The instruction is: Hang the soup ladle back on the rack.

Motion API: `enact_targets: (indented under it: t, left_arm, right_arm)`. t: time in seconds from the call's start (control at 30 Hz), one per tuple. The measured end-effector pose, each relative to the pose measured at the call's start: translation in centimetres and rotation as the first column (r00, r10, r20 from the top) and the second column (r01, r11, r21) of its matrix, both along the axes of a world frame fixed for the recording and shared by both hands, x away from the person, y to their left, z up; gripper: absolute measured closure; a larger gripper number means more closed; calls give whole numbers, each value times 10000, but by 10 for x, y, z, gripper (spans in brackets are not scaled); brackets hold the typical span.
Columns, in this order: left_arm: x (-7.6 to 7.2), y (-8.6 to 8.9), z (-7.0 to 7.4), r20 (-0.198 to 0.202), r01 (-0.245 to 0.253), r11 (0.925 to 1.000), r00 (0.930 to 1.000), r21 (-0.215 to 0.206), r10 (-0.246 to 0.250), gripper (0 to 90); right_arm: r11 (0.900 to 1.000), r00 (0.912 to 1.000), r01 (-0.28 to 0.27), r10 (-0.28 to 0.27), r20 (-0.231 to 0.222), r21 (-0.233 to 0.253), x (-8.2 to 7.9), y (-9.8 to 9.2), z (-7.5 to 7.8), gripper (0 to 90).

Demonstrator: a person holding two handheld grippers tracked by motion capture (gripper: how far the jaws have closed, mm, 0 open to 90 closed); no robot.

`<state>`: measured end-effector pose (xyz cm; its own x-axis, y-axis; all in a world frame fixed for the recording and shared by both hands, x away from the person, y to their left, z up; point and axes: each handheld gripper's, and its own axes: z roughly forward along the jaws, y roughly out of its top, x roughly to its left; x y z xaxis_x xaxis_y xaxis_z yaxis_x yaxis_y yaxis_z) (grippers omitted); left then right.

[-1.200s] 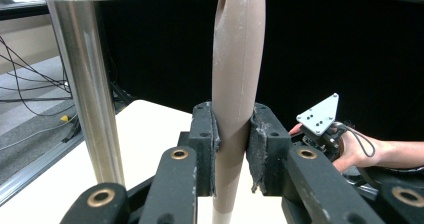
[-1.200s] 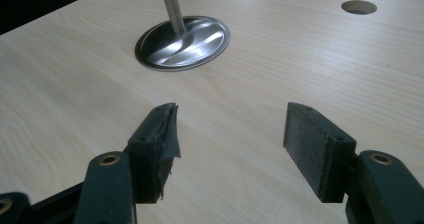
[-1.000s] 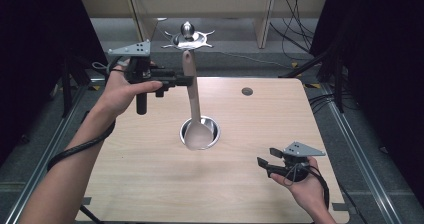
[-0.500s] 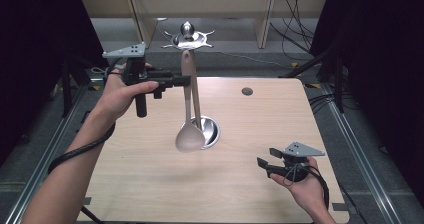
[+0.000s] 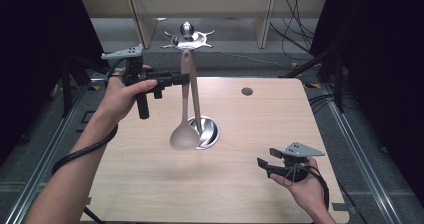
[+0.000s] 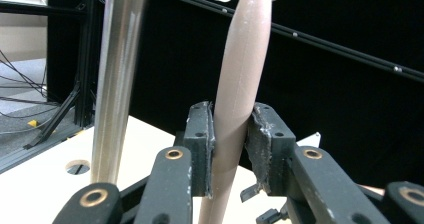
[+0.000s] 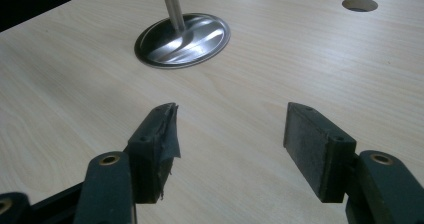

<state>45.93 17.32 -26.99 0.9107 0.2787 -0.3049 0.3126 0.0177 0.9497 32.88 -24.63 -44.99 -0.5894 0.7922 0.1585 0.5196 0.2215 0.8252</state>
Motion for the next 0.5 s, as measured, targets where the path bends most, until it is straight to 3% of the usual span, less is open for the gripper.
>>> enact_targets:
  t: [0.23, 0.37, 0.43, 0.5]
  left_arm:
    - [-1, -4, 0, 95, -430, 9991, 9990, -7, 430, 689]
    - [-4, -5, 0, 355, -834, 9965, 9959, 112, 830, 669]
    - [-8, -5, 1, 710, -1266, 9915, 9897, 303, 1242, 639]
    - [-12, -3, 0, 1090, -1792, 9830, 9787, 410, 1739, 589]
  right_arm:
    - [10000, 10000, -2, 2, 41, -60, 1, -1, 0, 388]
    - [10000, 10000, 12, -12, -20, -24, 0, 0, 0, 388]
    - [9999, 9997, -7, 9, 230, -114, 1, -2, 0, 388]
    - [9999, 9996, 72, -69, 280, -80, 1, -1, 0, 388]
